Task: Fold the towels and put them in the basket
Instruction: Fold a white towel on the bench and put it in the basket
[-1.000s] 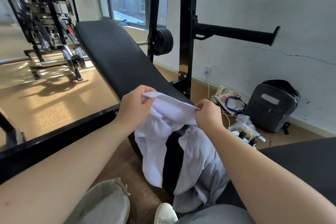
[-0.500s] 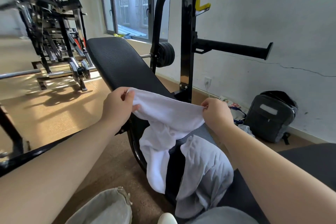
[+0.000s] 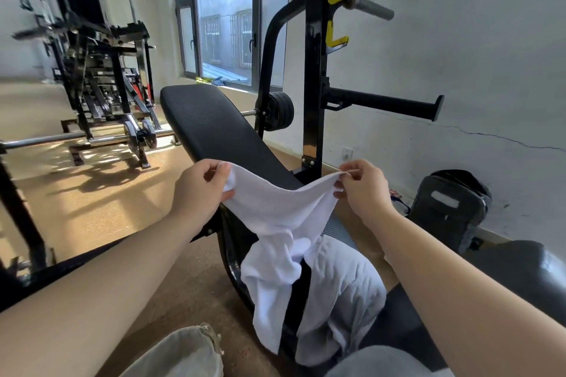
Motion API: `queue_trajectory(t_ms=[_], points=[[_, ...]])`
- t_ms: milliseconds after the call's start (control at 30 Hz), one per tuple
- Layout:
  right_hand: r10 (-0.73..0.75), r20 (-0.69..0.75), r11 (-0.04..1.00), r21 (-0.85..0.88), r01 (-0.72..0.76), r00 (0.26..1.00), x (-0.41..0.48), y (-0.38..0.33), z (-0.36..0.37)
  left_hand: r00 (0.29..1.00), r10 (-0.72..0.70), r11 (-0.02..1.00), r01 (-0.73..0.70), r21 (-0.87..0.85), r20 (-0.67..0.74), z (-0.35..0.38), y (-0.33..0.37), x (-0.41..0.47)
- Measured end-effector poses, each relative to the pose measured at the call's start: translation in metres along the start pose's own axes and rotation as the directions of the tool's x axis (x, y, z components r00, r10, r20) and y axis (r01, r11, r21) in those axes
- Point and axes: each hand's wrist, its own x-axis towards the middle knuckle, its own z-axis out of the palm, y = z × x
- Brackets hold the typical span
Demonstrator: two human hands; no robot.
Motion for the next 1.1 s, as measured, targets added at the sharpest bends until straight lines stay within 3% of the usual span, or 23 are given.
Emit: queue_trajectory(t_ms=[133,300,467,933,1100], points=[[-0.039,-0.058,0.998,-0.052,0.036,0.998,0.015,0.001,0.000,0.999,-0.042,0.999,0.042,-0.016,-0.008,-0.009,0.004,0.010],[-0.118,-0.015,0.973,-0.199,0.113,0.993,0.041,0.001,0.018,0.997,-0.052,0.995,0.047,-0.085,-0.054,-0.014,-0.005,0.028],[-0.221,0.077,0.903,-0.360,0.234,0.972,0.063,-0.006,0.058,0.999,-0.034,0.998,0.036,0.054,-0.036,-0.021,-0.035,0.050],[-0.166,0.274,0.815,-0.502,0.288,0.947,0.151,0.005,0.192,0.997,-0.073,0.984,0.070,0.166,0.007,-0.025,-0.083,0.126],[-0.211,0.341,0.724,-0.575,0.381,0.916,0.181,0.004,0.232,0.998,-0.067,0.988,0.066,0.141,0.000,-0.021,-0.097,0.162]])
